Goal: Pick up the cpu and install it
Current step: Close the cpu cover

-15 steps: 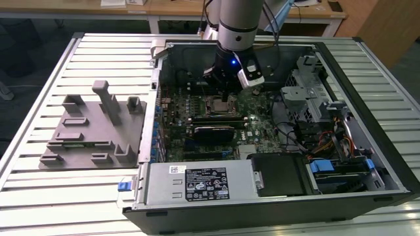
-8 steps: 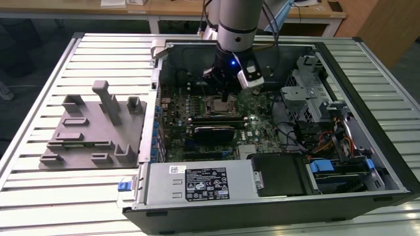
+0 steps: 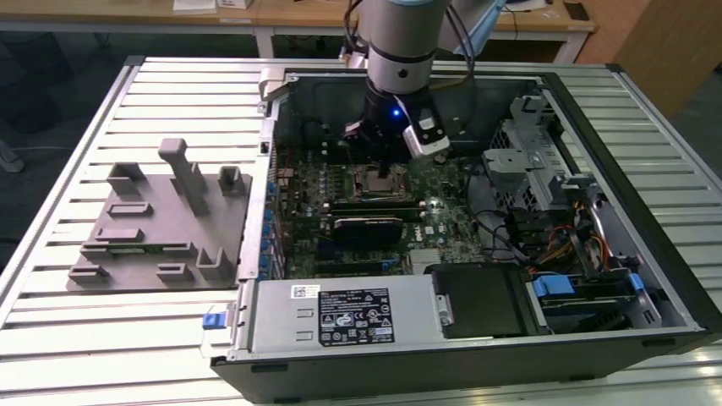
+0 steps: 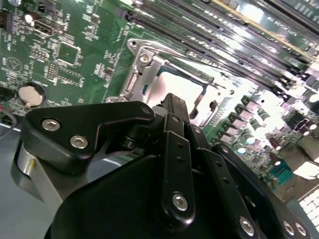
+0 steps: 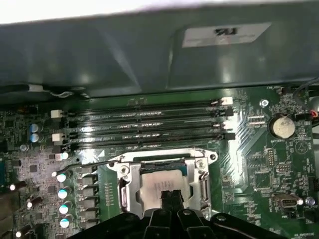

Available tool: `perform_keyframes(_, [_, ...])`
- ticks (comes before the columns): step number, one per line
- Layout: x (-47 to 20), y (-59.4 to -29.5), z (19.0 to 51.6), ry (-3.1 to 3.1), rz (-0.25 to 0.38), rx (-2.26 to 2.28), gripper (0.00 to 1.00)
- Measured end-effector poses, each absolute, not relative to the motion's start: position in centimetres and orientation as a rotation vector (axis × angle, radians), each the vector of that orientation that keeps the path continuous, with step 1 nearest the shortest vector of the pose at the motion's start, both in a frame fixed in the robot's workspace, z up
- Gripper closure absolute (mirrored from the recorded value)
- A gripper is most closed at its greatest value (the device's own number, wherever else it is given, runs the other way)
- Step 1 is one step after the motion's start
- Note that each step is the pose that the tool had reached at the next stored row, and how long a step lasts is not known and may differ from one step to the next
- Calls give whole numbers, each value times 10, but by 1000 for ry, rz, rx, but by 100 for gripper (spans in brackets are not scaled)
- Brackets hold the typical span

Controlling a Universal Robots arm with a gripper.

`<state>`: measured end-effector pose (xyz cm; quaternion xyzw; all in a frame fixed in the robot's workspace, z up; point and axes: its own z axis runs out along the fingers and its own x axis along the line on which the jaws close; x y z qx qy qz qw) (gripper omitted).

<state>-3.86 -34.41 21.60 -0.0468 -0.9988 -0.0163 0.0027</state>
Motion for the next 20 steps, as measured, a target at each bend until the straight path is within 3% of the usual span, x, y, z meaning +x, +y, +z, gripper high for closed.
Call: perform_keyframes(20, [-63, -347, 210, -3159, -54, -133, 89])
